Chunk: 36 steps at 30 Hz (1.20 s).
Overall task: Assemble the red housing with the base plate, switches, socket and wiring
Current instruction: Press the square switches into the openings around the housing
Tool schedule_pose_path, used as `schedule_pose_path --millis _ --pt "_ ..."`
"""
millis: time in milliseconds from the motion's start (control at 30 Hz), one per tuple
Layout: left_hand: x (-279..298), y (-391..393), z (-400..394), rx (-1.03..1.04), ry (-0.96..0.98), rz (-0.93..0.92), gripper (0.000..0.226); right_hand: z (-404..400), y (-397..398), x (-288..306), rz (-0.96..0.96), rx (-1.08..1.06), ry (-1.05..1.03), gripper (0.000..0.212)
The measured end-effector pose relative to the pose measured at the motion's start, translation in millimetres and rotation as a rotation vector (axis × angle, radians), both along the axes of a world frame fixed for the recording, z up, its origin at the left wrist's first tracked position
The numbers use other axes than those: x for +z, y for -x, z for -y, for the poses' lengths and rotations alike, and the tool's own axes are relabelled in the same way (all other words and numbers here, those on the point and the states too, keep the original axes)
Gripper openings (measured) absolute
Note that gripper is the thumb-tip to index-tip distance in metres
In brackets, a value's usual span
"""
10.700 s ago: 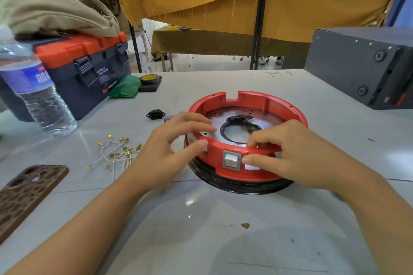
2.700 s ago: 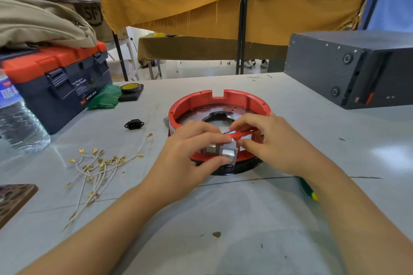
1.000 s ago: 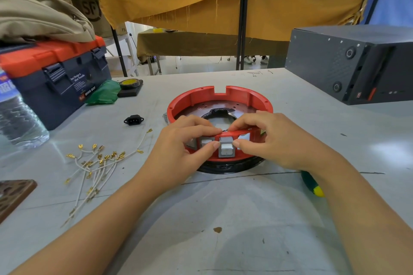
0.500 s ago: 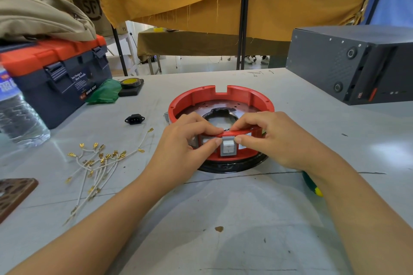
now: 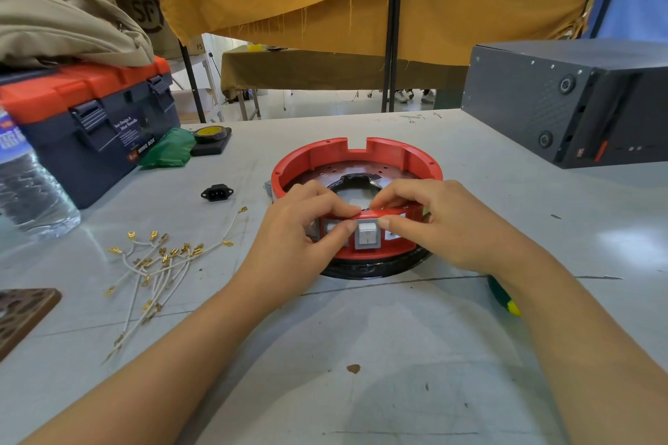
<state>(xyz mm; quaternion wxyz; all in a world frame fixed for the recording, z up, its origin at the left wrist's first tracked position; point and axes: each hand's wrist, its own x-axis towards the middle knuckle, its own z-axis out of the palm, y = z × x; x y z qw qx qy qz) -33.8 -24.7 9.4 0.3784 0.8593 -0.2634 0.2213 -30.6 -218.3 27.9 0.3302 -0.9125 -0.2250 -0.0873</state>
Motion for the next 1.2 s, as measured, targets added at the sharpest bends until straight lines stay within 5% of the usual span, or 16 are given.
schedule_pose_path --millis 267,1200 --pt "-3.9 -2.0 -8.3 -0.038 -0.162 0.027 0.031 1.7 -6.2 -8.3 0.063 -0.035 0.230 0.030" --pt "-6.7 -7.8 -9.8 -0.059 -0.099 0.060 0.023 6.9 -7.3 -6.1 0.025 -0.102 0.144 0.030"
